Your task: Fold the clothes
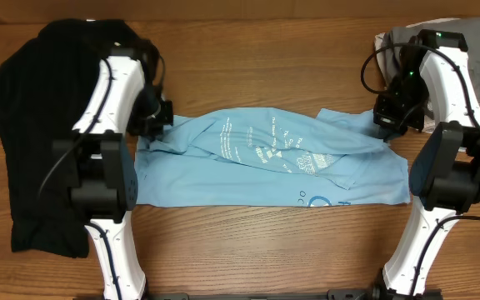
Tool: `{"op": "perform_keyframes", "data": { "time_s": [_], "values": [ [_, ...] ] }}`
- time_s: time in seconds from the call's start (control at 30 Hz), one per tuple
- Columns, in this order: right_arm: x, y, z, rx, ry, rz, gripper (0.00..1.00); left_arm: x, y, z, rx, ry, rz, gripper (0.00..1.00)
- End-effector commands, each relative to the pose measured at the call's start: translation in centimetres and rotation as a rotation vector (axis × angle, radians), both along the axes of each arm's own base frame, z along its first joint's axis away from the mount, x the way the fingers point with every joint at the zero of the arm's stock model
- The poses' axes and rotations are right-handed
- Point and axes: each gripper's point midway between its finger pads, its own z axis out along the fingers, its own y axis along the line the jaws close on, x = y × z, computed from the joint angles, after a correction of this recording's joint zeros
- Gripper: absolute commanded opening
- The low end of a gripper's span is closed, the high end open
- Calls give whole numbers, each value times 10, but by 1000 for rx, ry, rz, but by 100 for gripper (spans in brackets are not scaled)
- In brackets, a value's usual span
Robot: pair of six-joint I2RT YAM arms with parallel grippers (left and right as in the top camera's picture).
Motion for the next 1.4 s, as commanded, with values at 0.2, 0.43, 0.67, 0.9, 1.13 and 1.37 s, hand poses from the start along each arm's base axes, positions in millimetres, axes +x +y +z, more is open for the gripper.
{"op": "perform_keyframes", "data": {
  "time_s": [0.2, 0.43, 0.67, 0.9, 1.13, 1.37],
  "values": [
    [16, -25, 8, -67, -98, 3, 40, -11, -2, -13, 5, 23, -34, 4],
    [59, -2, 6, 24, -288, 105, 47, -2, -1, -15, 10, -13, -35, 4],
    [81, 10, 2, 11, -366, 148, 51, 0, -1, -16, 10, -22, -35, 4],
    [86, 31, -12, 17, -384, 195, 58, 4, -1, -17, 8, -39, -35, 4],
    [88, 75, -43, 22, -398, 227, 64, 5, -1, -17, 8, -43, -35, 4],
    [112, 98, -47, -122, -506, 325, 66, 5, -1, -17, 8, -42, -35, 4]
  ]
}}
